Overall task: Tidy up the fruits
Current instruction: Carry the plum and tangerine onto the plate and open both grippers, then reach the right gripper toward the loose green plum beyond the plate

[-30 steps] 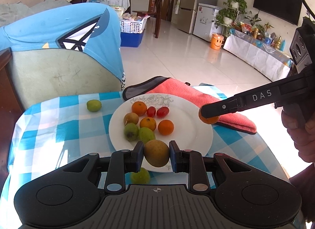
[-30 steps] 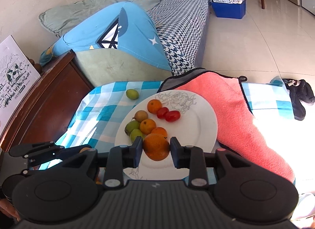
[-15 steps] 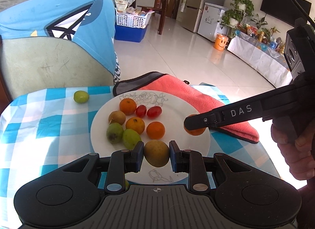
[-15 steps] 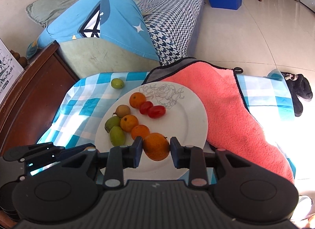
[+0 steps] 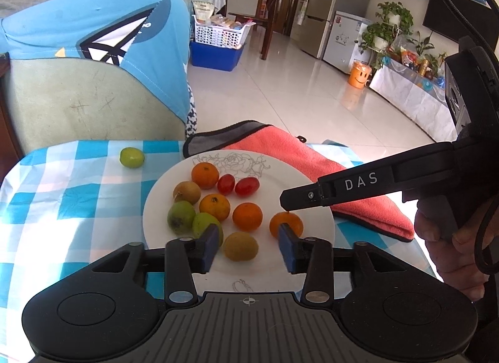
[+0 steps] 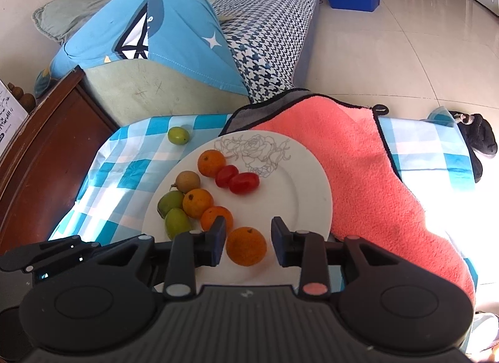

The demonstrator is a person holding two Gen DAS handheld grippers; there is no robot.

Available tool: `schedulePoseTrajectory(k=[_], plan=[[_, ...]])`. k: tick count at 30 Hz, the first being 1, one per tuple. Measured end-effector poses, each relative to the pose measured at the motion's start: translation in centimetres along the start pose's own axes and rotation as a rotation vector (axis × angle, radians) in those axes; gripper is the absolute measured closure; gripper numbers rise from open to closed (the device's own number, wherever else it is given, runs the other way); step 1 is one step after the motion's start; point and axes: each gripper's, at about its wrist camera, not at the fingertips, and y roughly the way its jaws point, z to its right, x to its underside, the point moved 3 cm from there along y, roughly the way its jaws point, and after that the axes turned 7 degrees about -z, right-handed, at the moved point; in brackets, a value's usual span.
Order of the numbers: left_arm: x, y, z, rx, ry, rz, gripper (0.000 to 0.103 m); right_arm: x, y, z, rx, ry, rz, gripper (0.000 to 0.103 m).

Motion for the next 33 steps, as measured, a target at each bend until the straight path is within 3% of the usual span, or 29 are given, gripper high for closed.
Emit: schedulePoseTrajectory(k=[2,8,20,33], plan=[[-0.2,-0.6,-0.2,-0.028,-0.005,0.020,0.042,-0.1,-0.1,-0.1,-0.005,0.004,0.001,0.069],[-0.8,-2.0,-1.9,-0.072,-0.053,0.010,0.036,-0.1,-0.1,-0.4,-0.021,-0.005,-0.002,0.065],[0.8,-5.3,-6.4,-0.192,-0.197,-0.023,0.035,0.0,-0.2,-2.2,-0.055,-0.068,-0.002,0.062],[3.6,-6.0,-7.0,-0.272,-0.239,-0.092,0.032,0.3,0.4,-4.0,-0.073,-0.127,-0.012,0.054]])
